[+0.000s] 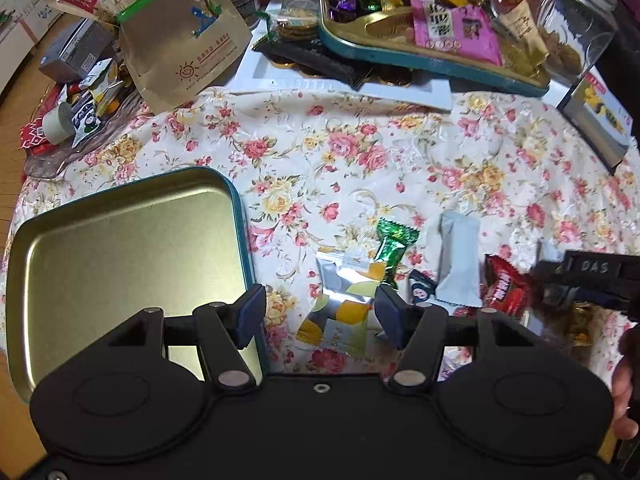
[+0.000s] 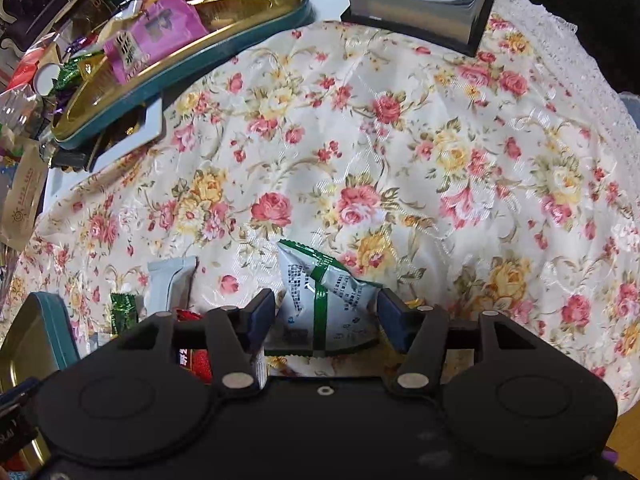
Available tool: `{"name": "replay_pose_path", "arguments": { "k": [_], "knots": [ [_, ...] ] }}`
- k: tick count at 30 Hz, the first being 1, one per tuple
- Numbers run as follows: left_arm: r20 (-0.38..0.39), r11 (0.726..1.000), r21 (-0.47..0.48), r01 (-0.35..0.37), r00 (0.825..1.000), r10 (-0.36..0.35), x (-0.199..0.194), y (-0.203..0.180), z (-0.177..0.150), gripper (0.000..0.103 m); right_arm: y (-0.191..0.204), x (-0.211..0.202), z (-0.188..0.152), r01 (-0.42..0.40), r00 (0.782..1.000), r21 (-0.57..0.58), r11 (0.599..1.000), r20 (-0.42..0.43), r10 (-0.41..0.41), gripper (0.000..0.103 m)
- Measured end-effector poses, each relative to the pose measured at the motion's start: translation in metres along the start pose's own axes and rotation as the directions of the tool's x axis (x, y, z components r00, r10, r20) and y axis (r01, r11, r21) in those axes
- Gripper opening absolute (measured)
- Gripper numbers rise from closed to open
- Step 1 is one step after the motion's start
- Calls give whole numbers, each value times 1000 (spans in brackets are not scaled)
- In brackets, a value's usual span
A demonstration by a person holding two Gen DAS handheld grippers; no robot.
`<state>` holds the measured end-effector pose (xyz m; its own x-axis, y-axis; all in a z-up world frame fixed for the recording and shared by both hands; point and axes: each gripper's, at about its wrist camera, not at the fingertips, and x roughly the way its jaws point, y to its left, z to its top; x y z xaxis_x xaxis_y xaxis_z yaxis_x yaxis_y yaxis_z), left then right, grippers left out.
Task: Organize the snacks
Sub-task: 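Grasp the white-green candy with the right gripper while the left grasps the silver-yellow packet, then lift and carry both held candies over the gold tray with both grippers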
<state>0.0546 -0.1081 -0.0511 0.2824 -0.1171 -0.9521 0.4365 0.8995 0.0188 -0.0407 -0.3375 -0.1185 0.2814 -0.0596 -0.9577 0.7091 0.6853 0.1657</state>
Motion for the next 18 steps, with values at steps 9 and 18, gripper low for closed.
{"name": "replay_pose_path", "arguments": {
  "k": [9,18],
  "knots": [
    [-39,1000,22,-9,999,10,22,-11,2,62,13,-48,2,-121,989,-25,992,85,123,49],
    [-99,999,20,-44,994,46,52,-20,0,62,4,-89,11,-158,975,6,987,156,155,49]
  ]
}}
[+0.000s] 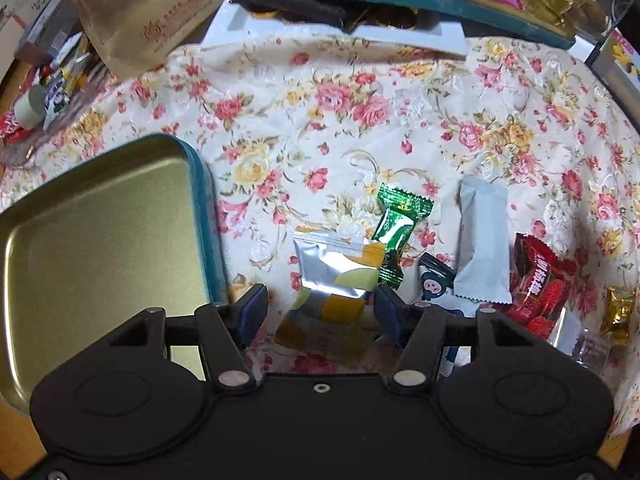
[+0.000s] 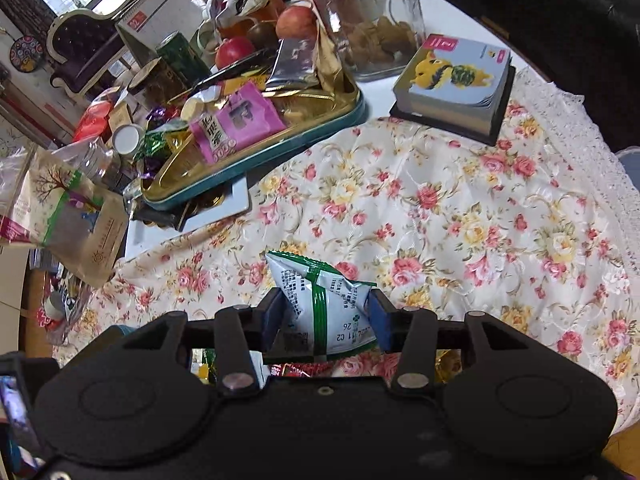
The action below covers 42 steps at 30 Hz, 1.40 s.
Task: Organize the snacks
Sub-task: 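Lift and carry both held candies over the gold tray with both grippers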
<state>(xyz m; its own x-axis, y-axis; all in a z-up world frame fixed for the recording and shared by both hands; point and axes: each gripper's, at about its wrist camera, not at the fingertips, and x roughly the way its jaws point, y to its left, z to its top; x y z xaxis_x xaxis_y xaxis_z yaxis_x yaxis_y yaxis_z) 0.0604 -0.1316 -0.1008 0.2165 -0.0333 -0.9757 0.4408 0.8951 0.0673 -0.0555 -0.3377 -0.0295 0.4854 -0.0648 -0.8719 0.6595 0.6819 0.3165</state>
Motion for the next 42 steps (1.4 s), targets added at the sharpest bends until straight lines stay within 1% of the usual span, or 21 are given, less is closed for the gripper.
{"name": "replay_pose_path", "arguments": {
  "k": [1,2,4,6,7,10,13,16,18,20,23,24,28,29,31,34,36,38,40,42],
  "knots": [
    [-5,1000,-2,-3,1000,3,4,-2,0,62,-2,-2,1,0,1000,9,1000,0,0,49],
    [16,1000,-10,-6,1000,6,4,-3,0,64,-3,-5,2,-6,1000,18,1000,4,6,49],
    [22,1000,-2,-9,1000,10,4,-6,1,62,-4,-11,4,-14,1000,27,1000,10,14,49],
    [19,1000,1,11,1000,-11,3,-7,2,50,-4,-15,6,-13,1000,25,1000,18,13,49],
    [12,1000,-9,23,1000,-23,3,-7,2,50,-2,-17,7,-13,1000,20,1000,19,13,49],
    [5,1000,-20,23,1000,-22,1,-8,2,48,2,-22,7,-20,999,10,1000,27,19,49],
    [3,999,-38,31,1000,-31,-11,-7,3,48,3,-25,8,-23,999,9,1000,34,23,49],
    [39,994,-73,84,996,-81,-38,-1,6,48,3,-28,10,-21,999,16,1000,50,20,49],
    [89,990,-93,107,991,-99,-63,6,11,48,2,-30,12,-12,998,21,1000,65,11,49],
    [155,987,-112,117,983,-99,-88,17,16,48,1,-31,13,3,997,30,1000,78,-5,49],
    [236,983,-150,105,969,-68,-123,39,21,48,2,-30,13,23,996,32,999,88,-26,49],
    [262,980,-172,100,964,-52,-132,51,25,48,4,-29,12,29,995,29,999,91,-32,49],
    [298,975,-222,9,953,59,-155,87,31,48,20,-24,5,60,993,-20,998,105,-57,49],
    [296,971,-240,-17,951,90,-155,98,33,48,27,-21,2,67,992,-41,997,108,-62,49],
    [280,966,-257,-40,953,115,-155,115,32,48,44,-16,-6,82,991,-96,992,114,-71,49],
    [222,954,-288,-89,962,157,-144,139,28,48,74,-6,-19,88,992,-183,979,108,-68,49],
    [193,943,-310,-117,964,183,-134,154,19,48,95,0,-29,73,994,-236,969,95,-52,49],
    [129,929,-338,-150,971,203,-121,167,15,48,115,5,-40,55,996,-285,957,78,-35,49],
    [70,918,-368,-147,980,185,-111,183,11,48,138,10,-52,28,998,-334,942,56,-10,49],
    [11,899,-414,-141,987,160,-102,201,6,48,157,13,-64,-7,999,-374,927,34,21,49]
  ]
}}
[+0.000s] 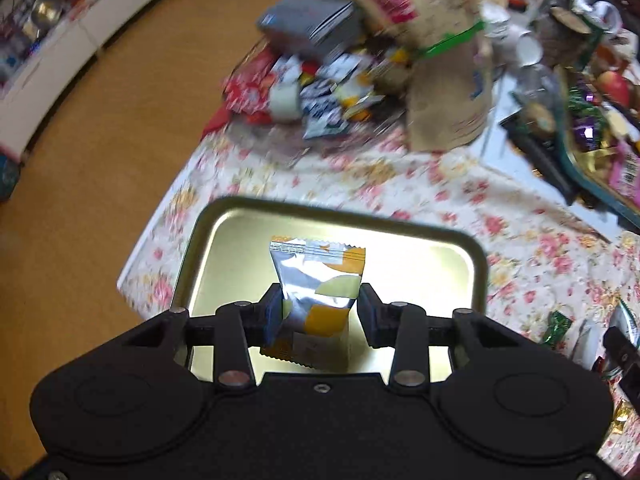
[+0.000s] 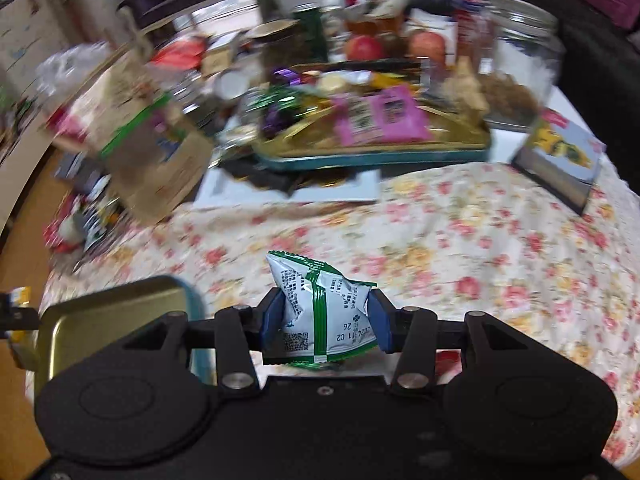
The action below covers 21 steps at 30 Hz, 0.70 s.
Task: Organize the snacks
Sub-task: 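Lift and carry both held candies over the gold tray with both grippers, then open both grippers to drop the two candies onto the gold tray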
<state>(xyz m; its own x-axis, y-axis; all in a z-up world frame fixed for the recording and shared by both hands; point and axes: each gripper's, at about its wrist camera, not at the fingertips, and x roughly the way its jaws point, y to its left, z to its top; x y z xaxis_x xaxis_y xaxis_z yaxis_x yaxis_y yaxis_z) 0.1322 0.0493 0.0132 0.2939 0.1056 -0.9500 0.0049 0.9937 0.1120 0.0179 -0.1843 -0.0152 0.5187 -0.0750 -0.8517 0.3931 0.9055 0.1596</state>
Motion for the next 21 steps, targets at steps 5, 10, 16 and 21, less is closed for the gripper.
{"name": "replay_pose_path", "arguments": {
  "k": [5,10,16,21],
  "knots": [
    [-85,993,-116,-26,996,16,17,32,2,48,52,0,-8,-130,992,-90,987,-10,130,49],
    [-116,987,-156,-36,993,18,26,49,3,48,95,-3,-18,-264,964,-157,952,-44,261,49],
    [-104,984,-171,-38,994,20,24,60,5,48,118,0,-28,-321,947,-189,928,-87,310,49],
    [-66,983,-177,-46,997,35,19,63,7,50,118,6,-33,-311,949,-198,929,-113,294,49]
  ]
}}
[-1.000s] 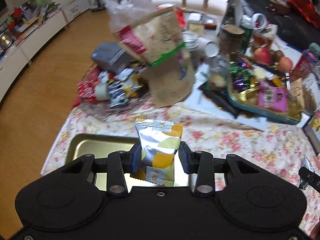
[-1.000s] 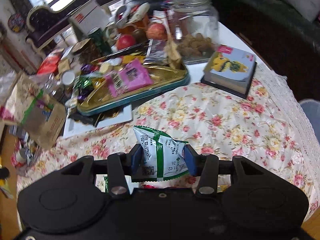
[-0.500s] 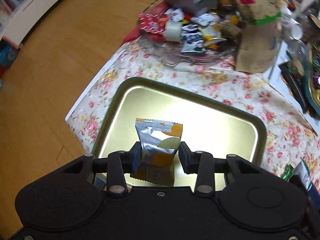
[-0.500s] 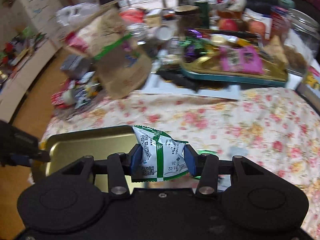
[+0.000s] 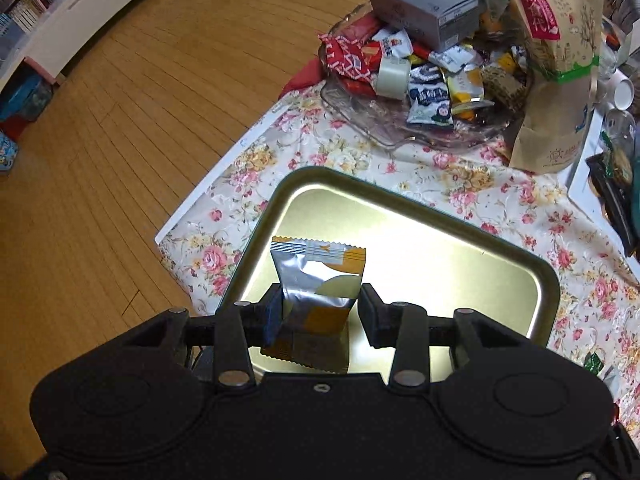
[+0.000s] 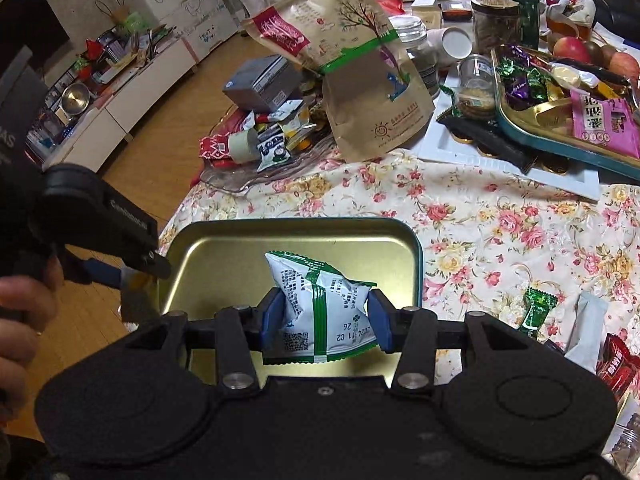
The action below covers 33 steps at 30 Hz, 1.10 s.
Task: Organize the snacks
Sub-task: 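Open both grippers to drop the two candies onto the gold tray, then grasp the gold-wrapped candy with the right gripper while the left moves toward the red pack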
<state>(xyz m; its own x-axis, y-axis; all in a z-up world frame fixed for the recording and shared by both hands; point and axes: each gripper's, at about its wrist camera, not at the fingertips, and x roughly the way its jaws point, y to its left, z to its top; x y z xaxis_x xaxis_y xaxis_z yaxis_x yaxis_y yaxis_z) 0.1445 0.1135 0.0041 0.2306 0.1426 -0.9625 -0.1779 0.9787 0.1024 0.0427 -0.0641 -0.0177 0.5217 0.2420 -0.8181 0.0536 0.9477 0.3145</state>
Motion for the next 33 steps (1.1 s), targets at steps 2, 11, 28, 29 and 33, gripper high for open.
{"name": "replay_pose_path", "arguments": {
  "k": [2,11,28,29,33],
  "knots": [
    [20,1000,-11,8,1000,-7,-3,2,0,50,-1,1,-1,3,1000,-4,1000,-7,-3,49],
    [26,999,-18,34,999,-34,-7,4,0,52,3,0,-1,-22,1000,-29,999,-10,21,53],
    [-5,997,54,50,999,-50,-9,-21,-12,52,-19,-14,-4,46,999,-7,999,-3,-46,53],
    [-6,996,64,56,998,-56,-10,-26,-13,52,-22,-15,-5,55,998,-2,998,-2,-55,53],
    [-2,989,119,84,996,-85,-18,-49,-19,52,-38,-22,-6,95,995,26,995,-6,-95,53]
  ]
}}
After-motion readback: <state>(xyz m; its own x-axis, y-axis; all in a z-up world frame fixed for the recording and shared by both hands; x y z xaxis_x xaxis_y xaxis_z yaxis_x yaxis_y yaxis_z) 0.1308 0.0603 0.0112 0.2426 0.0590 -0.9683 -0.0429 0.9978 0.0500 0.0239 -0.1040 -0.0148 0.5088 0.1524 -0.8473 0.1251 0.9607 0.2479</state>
